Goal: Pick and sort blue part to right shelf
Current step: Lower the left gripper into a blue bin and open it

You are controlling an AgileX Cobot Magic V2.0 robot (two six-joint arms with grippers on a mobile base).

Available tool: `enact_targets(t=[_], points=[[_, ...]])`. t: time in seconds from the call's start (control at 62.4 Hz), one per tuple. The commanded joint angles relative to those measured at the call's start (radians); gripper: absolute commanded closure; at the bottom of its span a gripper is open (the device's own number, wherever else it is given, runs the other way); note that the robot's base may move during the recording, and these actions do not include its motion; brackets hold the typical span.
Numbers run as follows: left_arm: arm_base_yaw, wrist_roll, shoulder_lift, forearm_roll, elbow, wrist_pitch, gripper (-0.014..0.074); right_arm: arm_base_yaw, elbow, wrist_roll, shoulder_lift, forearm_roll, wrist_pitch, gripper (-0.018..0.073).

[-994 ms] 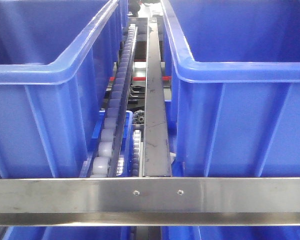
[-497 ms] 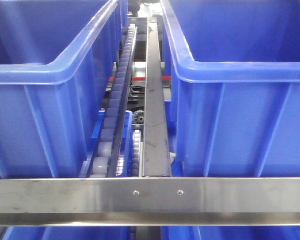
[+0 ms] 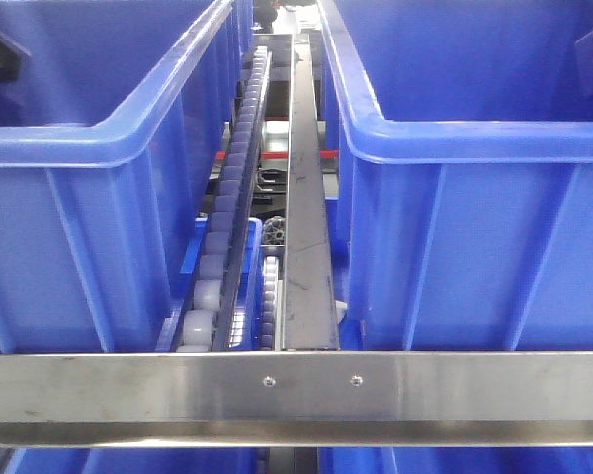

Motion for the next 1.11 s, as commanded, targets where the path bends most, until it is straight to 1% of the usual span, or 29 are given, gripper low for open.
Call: enact_targets(t=[0.0,0.048,0.064,0.144,0.192,0.24,0.481,0.529,0.577,0.609,0.657,0.673,0.689,0.705,0.753,0.834,0.85,0.882,0.898,0.93,0.978,1.09], points=[[-0.007,0.002,-0.019,-0.027,-0.038,-0.074,0.0130,-0.002,-0.040,-0.005,-0.015,-0.003,-0.104,0.0151],[-0.007,0.002,-0.019,-0.027,-0.038,-0.082,0.0074,-0.002,-0.040,-0.005,-0.015,-0.003,-0.104,0.0119],[-0.007,0.002,-0.019,-0.027,-0.038,-0.089,0.0047,-0.002,-0.040,-0.005,-0.015,-0.003,-0.103,0.0096],[-0.007,0.002,-0.019,-0.027,-0.038,-0.103,-0.0033,-0.002,-0.040,-0.005,-0.015,-0.003,-0.097,-0.0010],[-0.007,0.002,-0.019,-0.027,-0.038,-0.113,-0.0075,-0.002,-0.040,-0.005,-0.015,-0.003,-0.096,-0.0056],[-0.007,0.002,-0.019,-0.027,-0.038,-0.115,-0.0089,-0.002,-0.040,-0.005,-0.015,-0.003,-0.095,-0.0036],[-0.007,0.002,-0.034,-0.025,-0.042,-0.100,-0.0085,-0.002,-0.056,-0.005,-0.018,-0.003,-0.094,-0.0039],[-0.007,0.002,-0.050,-0.007,-0.051,-0.081,-0.0078,-0.002,-0.066,-0.005,-0.022,-0.003,-0.082,-0.0037],[-0.007,0.002,-0.068,0.036,-0.064,-0.050,-0.0050,-0.003,-0.078,-0.005,-0.030,-0.003,-0.065,-0.0032],[-0.007,0.002,-0.080,0.066,-0.073,-0.028,-0.0016,-0.003,-0.090,-0.005,-0.035,-0.003,-0.052,-0.0017],[-0.007,0.002,-0.098,0.114,-0.087,0.004,0.0041,-0.003,-0.106,-0.005,-0.045,-0.003,-0.029,0.0041],[-0.007,0.002,-0.108,0.124,-0.094,0.017,0.0075,-0.003,-0.111,-0.005,-0.047,-0.003,-0.020,0.0061],[-0.007,0.002,-0.114,0.132,-0.099,0.026,0.0087,-0.003,-0.115,-0.005,-0.050,-0.003,-0.014,0.0085],[-0.007,0.002,-0.121,0.139,-0.103,0.033,0.0125,-0.003,-0.120,-0.005,-0.054,-0.003,-0.007,0.0097],[-0.007,0.000,-0.142,0.148,-0.113,0.048,0.0208,-0.003,-0.135,-0.005,-0.061,-0.003,0.014,0.0199],[-0.007,-0.008,-0.186,0.151,-0.124,0.048,0.0387,-0.003,-0.149,-0.005,-0.076,-0.003,0.044,0.0429],[-0.007,-0.015,-0.197,0.143,-0.125,0.048,0.0432,-0.003,-0.149,-0.005,-0.078,-0.003,0.044,0.0466],[-0.007,-0.027,-0.213,0.121,-0.130,0.048,0.0489,-0.003,-0.149,-0.005,-0.084,-0.003,0.044,0.0536],[-0.007,-0.030,-0.219,0.111,-0.132,0.048,0.0486,-0.003,-0.149,-0.005,-0.088,-0.003,0.044,0.0553],[-0.007,-0.029,-0.230,0.084,-0.135,0.048,0.0461,-0.003,-0.149,-0.005,-0.093,-0.003,0.044,0.0526],[-0.007,-0.029,-0.247,0.038,-0.136,0.048,0.0456,-0.003,-0.149,-0.005,-0.097,-0.003,0.042,0.0509],[-0.007,-0.029,-0.260,0.030,-0.138,0.017,0.0462,-0.003,-0.149,-0.002,-0.107,-0.002,0.046,0.0510]])
